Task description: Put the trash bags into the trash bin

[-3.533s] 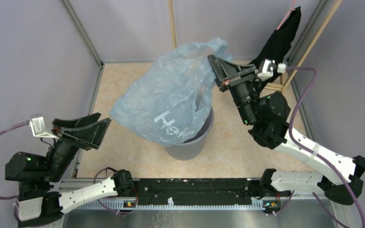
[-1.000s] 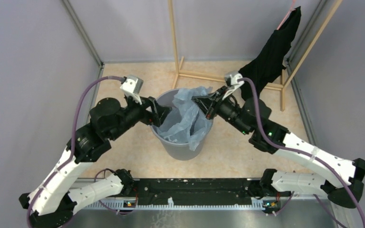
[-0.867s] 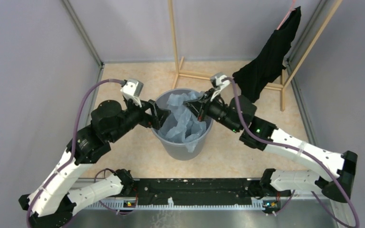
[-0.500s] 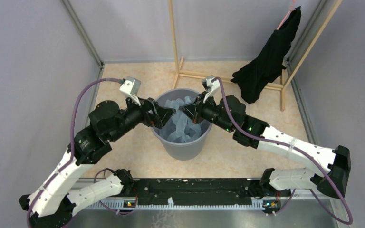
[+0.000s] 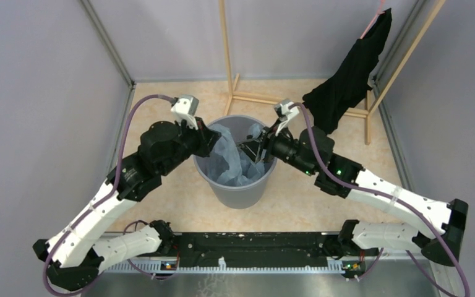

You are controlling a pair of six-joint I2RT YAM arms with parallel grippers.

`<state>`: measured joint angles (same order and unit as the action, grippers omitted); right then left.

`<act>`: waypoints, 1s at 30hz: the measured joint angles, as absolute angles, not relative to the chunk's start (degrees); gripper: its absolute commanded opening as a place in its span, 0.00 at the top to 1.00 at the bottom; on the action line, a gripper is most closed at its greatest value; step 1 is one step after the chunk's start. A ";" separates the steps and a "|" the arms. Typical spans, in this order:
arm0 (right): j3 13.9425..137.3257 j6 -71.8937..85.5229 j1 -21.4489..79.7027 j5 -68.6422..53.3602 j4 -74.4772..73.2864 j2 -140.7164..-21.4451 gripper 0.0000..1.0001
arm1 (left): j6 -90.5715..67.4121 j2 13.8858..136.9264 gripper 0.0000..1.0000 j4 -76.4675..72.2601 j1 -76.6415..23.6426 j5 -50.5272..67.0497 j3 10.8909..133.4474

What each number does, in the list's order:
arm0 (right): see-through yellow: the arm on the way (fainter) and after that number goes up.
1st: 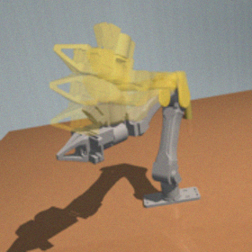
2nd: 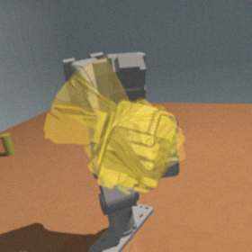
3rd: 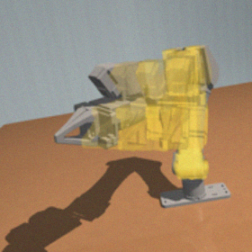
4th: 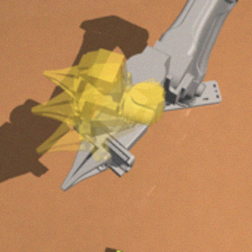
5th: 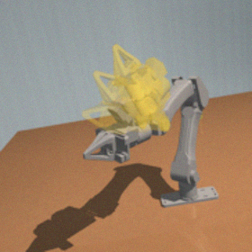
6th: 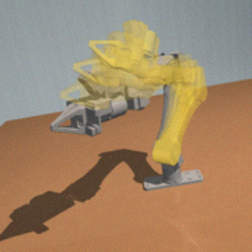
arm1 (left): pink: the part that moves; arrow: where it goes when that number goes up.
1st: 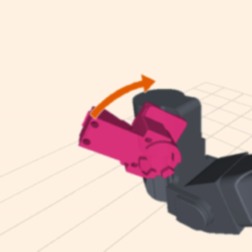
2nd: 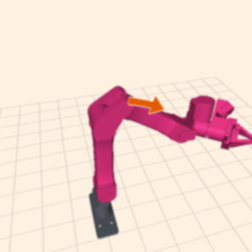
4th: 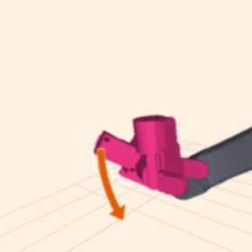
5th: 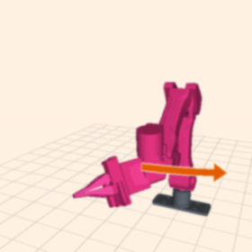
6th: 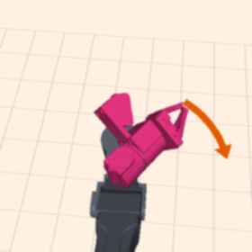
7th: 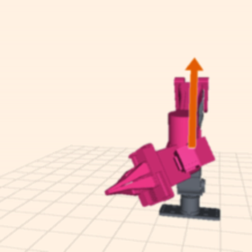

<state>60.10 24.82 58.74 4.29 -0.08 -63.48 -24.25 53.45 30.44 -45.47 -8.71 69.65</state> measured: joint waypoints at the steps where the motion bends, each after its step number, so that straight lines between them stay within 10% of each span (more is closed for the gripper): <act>1: 59.55 24.64 58.74 4.91 -0.05 -62.30 0.45 | -23.81 52.71 0.99 30.92 -45.47 -9.43 69.65; 5: 54.87 24.34 58.74 7.46 3.22 -56.66 0.48 | -23.77 48.21 1.00 32.75 -45.47 -11.25 69.65; 15: 53.69 24.23 58.74 11.62 5.74 -57.58 0.99 | -25.47 41.71 1.00 42.94 -45.47 -15.22 70.91; 30: 48.90 32.34 58.74 20.56 -8.40 -31.73 0.89 | -33.01 23.33 1.00 56.64 -45.47 -23.59 63.83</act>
<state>48.90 32.34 58.74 20.56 -8.40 -31.73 -33.01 23.33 56.64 -45.47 -23.59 63.83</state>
